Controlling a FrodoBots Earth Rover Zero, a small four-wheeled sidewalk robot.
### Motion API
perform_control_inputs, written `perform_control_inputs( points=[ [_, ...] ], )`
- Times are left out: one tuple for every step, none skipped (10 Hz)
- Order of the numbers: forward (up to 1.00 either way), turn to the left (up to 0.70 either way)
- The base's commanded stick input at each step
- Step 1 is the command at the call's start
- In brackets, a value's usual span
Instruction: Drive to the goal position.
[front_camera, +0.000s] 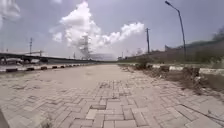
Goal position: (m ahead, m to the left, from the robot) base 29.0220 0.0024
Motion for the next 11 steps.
perform_control_inputs(
  points=[
    [0.7,0.0],
    [0.7,0.0],
    [0.7,0.0],
    [0.7,0.0],
    [0.7,0.0],
    [0.7,0.0],
    [0.7,0.0],
    [0.7,0.0],
    [0.7,0.0],
    [0.7,0.0],
    [0.7,0.0]
  ],
)
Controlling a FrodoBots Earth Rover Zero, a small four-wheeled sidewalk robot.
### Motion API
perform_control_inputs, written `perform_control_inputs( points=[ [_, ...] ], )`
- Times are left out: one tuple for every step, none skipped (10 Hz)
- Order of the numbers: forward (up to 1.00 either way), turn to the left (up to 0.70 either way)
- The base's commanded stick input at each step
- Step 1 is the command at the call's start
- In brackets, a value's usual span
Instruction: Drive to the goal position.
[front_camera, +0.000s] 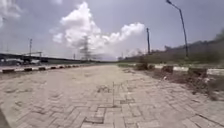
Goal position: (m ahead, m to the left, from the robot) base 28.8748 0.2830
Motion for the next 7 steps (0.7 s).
perform_control_inputs(
  points=[
    [0.7,0.0],
    [0.7,0.0],
    [0.7,0.0],
    [0.7,0.0],
    [0.7,0.0],
    [0.7,0.0],
    [0.7,0.0]
  ],
)
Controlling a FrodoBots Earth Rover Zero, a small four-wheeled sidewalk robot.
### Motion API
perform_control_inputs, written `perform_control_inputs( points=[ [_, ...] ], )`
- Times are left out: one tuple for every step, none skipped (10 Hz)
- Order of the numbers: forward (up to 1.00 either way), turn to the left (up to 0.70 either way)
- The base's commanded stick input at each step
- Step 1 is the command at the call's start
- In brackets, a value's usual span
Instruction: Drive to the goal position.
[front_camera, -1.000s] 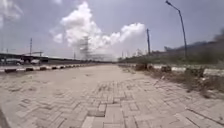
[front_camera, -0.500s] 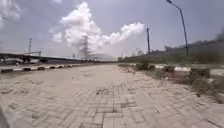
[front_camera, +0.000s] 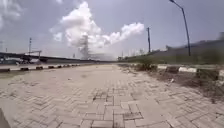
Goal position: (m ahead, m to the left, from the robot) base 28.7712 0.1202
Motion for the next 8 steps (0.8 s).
perform_control_inputs(
  points=[
    [0.7,0.0],
    [0.7,0.0],
    [0.7,0.0],
    [0.7,0.0],
    [0.7,0.0],
    [0.7,0.0],
    [0.7,0.0],
    [0.7,0.0]
  ],
)
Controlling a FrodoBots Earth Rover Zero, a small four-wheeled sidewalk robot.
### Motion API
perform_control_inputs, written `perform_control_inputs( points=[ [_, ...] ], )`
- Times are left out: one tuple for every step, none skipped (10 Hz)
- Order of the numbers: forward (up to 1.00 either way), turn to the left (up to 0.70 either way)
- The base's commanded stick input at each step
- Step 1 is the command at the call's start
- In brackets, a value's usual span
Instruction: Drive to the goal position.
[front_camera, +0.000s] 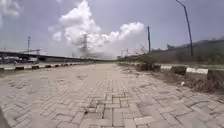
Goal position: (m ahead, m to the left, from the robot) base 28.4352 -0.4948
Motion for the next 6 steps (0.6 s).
perform_control_inputs(
  points=[
    [0.7,0.0],
    [0.7,0.0],
    [0.85,0.0],
    [0.85,0.0],
    [0.85,0.0],
    [0.85,0.0]
  ],
)
